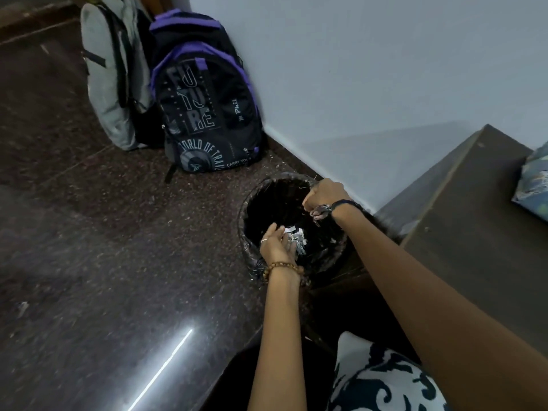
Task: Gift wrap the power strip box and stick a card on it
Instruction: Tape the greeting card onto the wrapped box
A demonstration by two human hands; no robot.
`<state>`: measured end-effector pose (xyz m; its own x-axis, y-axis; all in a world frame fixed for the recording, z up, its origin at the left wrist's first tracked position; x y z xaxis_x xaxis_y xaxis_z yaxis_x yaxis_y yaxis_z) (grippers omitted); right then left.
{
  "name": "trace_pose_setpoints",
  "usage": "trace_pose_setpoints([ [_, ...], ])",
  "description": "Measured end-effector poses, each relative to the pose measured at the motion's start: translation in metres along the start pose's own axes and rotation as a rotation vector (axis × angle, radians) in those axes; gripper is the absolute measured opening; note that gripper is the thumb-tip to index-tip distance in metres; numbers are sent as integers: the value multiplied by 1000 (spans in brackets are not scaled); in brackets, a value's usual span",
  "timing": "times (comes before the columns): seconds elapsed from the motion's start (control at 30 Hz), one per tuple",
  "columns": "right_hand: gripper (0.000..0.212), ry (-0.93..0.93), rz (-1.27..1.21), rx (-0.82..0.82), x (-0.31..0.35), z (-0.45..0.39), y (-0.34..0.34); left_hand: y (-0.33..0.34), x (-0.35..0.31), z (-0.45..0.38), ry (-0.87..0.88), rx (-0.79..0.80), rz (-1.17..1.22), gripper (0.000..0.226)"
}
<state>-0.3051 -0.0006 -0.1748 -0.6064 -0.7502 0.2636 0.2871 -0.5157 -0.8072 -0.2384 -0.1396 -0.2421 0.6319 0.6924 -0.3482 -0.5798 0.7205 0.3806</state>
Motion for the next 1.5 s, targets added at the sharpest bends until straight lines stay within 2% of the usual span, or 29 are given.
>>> trace_pose_setpoints([
  [0.07, 13, -21, -117, -58, 1, 17, -14, 15, -3, 11, 14, 56, -25, 33],
  [0.17, 17, -60, -250, -123, -4, 50, -33, 56, -6, 44, 89, 221, -166, 30],
  [0.27, 20, -67, -380, -293, -24, 96, -66, 89, -8, 90, 214, 366, -354, 17],
  [0.4, 16, -63, -573, -457, -66, 167, -100, 106, 5, 145, 398, 551, -607, 20],
  [0.6, 17, -39, -664, -648, -139, 261, -126, 119, 63, 240, 545, 815, -919, 27],
  [0.77, 6, 41, -748, -775, -218, 302, -126, 132, 130, 292, 656, 1016, -1191, 15],
  [0.87, 10, 150, -723, -848, -270, 308, -122, 147, 167, 299, 752, 1039, -1366, 22],
  [1.0, 14, 310, -655, -994, -327, 302, -118, 177, 198, 289, 1042, 1004, -1489, 50],
  [1.1, 25, 472, -586, -1167, -359, 299, -127, 201, 189, 267, 1112, 785, -1417, 72],
  [1.2, 44, 649, -613, -1364, -396, 307, -144, 225, 171, 244, 1060, 632, -1293, 80],
  [1.23, 53, 678, -660, -1360, -409, 303, -149, 232, 170, 233, 1013, 619, -1274, 80],
  [1.33, 75, 656, -868, -1163, -435, 275, -151, 248, 177, 214, 882, 673, -1244, 79],
  [1.4, 77, 629, -920, -1086, -437, 266, -150, 246, 180, 216, 870, 686, -1294, 74],
  [1.5, 75, 662, -939, -1057, -435, 277, -139, 230, 175, 224, 864, 683, -1326, 70],
])
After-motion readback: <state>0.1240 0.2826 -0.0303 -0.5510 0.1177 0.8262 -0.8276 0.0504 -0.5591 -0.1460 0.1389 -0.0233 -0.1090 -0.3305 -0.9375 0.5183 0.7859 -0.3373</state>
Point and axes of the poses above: each hand's wrist, its own z-axis away from the middle knuckle, its own y-axis out of the palm, x = y × z, the point moved 9 cm from there along -z, towards the middle knuckle, and after that the axes turned 8 degrees about z, right-handed, at the moved point
